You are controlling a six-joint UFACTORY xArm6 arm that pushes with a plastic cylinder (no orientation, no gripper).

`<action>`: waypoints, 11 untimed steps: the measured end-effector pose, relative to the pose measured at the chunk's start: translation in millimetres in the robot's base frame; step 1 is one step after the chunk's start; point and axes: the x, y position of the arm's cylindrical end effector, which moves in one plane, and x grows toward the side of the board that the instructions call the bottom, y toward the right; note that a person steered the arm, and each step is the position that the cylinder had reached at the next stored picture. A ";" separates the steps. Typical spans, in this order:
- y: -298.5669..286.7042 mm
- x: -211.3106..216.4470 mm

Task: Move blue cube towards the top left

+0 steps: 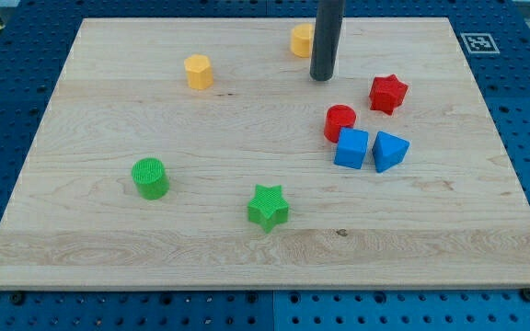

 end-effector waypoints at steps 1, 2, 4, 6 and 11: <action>0.0 17.9; 0.0 33.8; 24.9 56.7; 41.0 74.9; 60.4 79.2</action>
